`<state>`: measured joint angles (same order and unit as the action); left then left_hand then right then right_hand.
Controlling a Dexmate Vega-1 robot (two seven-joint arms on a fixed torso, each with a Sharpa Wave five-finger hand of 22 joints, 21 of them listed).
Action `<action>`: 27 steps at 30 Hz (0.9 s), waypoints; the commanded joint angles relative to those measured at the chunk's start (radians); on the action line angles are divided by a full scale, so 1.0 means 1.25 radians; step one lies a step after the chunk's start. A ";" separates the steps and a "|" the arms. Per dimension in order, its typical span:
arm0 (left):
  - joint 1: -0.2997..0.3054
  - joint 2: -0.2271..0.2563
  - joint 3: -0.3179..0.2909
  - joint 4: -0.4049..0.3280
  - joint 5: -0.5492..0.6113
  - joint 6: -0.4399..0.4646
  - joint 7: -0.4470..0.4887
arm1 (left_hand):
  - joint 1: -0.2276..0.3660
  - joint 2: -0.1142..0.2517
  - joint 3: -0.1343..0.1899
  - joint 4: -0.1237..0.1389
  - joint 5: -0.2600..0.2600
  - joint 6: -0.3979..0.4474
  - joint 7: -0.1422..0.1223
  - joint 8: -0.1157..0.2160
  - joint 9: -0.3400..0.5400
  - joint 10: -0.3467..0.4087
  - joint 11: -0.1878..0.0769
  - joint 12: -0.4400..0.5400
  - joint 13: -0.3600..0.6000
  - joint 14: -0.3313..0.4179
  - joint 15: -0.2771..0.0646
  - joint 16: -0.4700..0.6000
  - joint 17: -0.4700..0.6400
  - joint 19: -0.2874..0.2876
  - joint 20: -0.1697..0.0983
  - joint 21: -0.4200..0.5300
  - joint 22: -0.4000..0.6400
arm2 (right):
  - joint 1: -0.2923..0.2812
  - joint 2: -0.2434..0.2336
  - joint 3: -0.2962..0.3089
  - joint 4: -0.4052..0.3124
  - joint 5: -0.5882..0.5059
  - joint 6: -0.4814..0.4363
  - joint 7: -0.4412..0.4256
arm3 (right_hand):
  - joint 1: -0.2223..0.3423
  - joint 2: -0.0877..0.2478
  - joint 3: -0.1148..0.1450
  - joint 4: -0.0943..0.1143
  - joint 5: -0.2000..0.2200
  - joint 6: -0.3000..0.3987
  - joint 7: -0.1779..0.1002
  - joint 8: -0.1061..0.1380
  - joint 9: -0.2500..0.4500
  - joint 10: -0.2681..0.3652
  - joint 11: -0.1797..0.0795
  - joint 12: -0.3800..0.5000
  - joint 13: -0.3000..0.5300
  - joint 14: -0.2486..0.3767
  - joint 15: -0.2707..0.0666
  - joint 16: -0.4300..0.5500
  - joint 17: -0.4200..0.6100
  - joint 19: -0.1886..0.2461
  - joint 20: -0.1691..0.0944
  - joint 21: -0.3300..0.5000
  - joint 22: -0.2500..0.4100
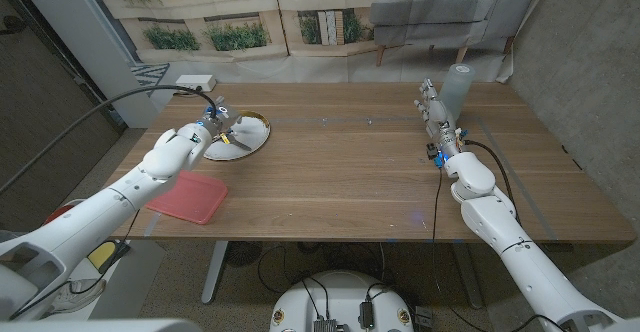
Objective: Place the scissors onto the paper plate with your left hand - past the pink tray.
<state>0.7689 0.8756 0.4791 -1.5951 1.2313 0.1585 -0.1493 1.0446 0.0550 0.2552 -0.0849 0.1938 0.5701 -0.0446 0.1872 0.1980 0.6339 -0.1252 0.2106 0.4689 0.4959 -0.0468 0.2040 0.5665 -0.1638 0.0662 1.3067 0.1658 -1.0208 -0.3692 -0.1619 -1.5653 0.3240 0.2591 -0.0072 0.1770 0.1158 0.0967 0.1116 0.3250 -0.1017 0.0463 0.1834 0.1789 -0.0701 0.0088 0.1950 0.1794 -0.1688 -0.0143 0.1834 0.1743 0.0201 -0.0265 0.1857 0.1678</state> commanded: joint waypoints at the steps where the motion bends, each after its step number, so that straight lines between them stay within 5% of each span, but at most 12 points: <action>1: 0.034 0.004 -0.042 -0.037 -0.031 0.000 0.021 | -0.021 0.010 0.004 0.011 0.000 -0.003 -0.005 0.003 0.003 -0.024 0.001 -0.006 -0.005 -0.029 -0.093 -0.015 -0.024 -0.029 0.010 -0.030 -0.002 | -0.005 -0.003 -0.001 -0.008 -0.001 0.001 0.000 | 0.002 0.000 0.002 -0.001 -0.002 -0.001 0.001 0.003 0.003 0.001 0.000 0.001 0.003 0.000 0.003 0.000 0.002 -0.003 -0.018 0.003 0.001; 8: 0.053 -0.002 -0.069 -0.046 -0.056 0.004 0.041 | -0.097 0.035 0.007 0.029 0.000 -0.166 0.012 -0.013 0.002 -0.163 0.029 -0.022 -0.033 -0.160 -0.050 -0.024 -0.114 -0.057 0.023 -0.119 0.000 | -0.006 -0.003 -0.002 -0.011 -0.002 -0.002 -0.001 | 0.002 0.000 0.002 -0.002 -0.001 -0.001 0.001 0.003 0.003 0.001 0.000 0.001 0.003 0.000 0.003 0.000 0.002 -0.002 -0.019 0.003 0.001; 11: 0.060 -0.002 -0.075 -0.047 -0.055 0.007 0.061 | -0.118 0.066 0.020 0.035 0.004 -0.244 0.008 -0.013 -0.001 -0.216 0.040 -0.021 -0.050 -0.223 -0.016 -0.027 -0.154 -0.080 0.056 -0.156 0.001 | -0.007 -0.003 -0.002 -0.013 -0.001 -0.003 -0.003 | 0.002 0.000 0.002 -0.002 -0.001 0.000 0.001 0.004 0.003 0.002 0.000 0.001 0.003 0.000 0.003 0.000 0.002 -0.002 -0.018 0.003 0.001; 15: 0.066 -0.005 -0.085 -0.045 -0.065 0.007 0.082 | -0.139 0.093 0.033 0.048 0.008 -0.286 0.018 -0.011 -0.002 -0.254 0.021 -0.020 -0.062 -0.256 0.000 -0.022 -0.180 -0.092 0.067 -0.180 0.002 | -0.007 -0.004 -0.003 -0.013 -0.003 -0.002 -0.003 | 0.002 0.002 0.002 -0.002 -0.001 0.000 0.001 0.004 0.003 0.001 -0.001 0.001 0.003 0.001 0.003 0.000 0.002 -0.002 -0.019 0.003 0.001; 19: 0.074 -0.012 -0.100 -0.049 -0.081 0.015 0.093 | -0.163 0.108 0.042 0.068 0.013 -0.297 0.024 -0.006 -0.002 -0.292 0.025 -0.022 -0.071 -0.277 0.011 -0.020 -0.195 -0.096 0.072 -0.194 0.003 | -0.007 -0.004 -0.004 -0.014 -0.004 -0.004 -0.004 | 0.002 0.003 0.003 -0.001 -0.001 0.000 0.001 0.004 0.003 0.001 0.000 0.001 0.003 0.001 0.003 0.000 0.002 -0.002 -0.019 0.003 0.001; 21: 0.077 -0.011 -0.109 -0.051 -0.102 0.002 0.098 | -0.192 0.101 0.038 0.089 0.012 -0.293 0.019 -0.001 -0.003 -0.310 0.022 -0.020 -0.078 -0.286 0.010 -0.017 -0.206 -0.112 0.074 -0.209 0.003 | -0.006 -0.003 -0.005 -0.013 -0.004 -0.005 -0.005 | 0.002 0.003 0.003 -0.001 -0.001 0.000 0.002 0.003 0.003 0.001 0.000 0.001 0.003 0.001 0.003 0.000 0.002 -0.002 -0.019 0.003 0.001; 23: 0.082 -0.010 -0.119 -0.051 -0.122 -0.012 0.111 | -0.236 0.086 0.028 0.111 0.011 -0.302 0.005 -0.002 -0.005 -0.334 0.024 -0.018 -0.093 -0.299 0.005 -0.015 -0.227 -0.130 0.098 -0.234 0.003 | -0.005 -0.003 -0.006 -0.011 -0.006 -0.004 -0.004 | 0.002 0.003 0.003 -0.001 -0.001 0.000 0.002 0.003 0.003 0.002 0.000 0.001 0.003 0.001 0.003 0.000 0.002 -0.002 -0.019 0.003 0.001; 27: 0.089 -0.015 -0.132 -0.051 -0.142 -0.022 0.131 | -0.295 0.057 0.001 0.129 0.012 -0.332 -0.018 -0.007 -0.010 -0.389 0.026 -0.022 -0.123 -0.325 0.007 -0.017 -0.261 -0.145 0.108 -0.273 0.002 | -0.002 -0.001 -0.007 -0.008 -0.005 -0.006 -0.004 | 0.002 0.003 0.003 -0.001 -0.001 0.000 0.003 0.003 0.003 0.001 0.000 0.000 0.003 0.001 0.003 0.000 0.002 -0.002 -0.020 0.003 0.001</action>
<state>0.8533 0.8667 0.3617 -1.6532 1.1254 0.1641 -0.0433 0.7148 0.1468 0.2710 0.0649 0.2014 0.1693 -0.0491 0.1779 0.1863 0.1773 -0.0916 0.1849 0.3327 0.1100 -0.0368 0.1780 0.2607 -0.1761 0.1862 0.9898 0.1656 -1.0284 -0.3732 -0.1669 -1.5796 0.3198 0.2568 -0.0114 0.1771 0.1159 0.0968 0.1116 0.3250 -0.1017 0.0463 0.1834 0.1789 -0.0701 0.0088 0.1950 0.1794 -0.1688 -0.0143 0.1834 0.1743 0.0201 -0.0265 0.1857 0.1678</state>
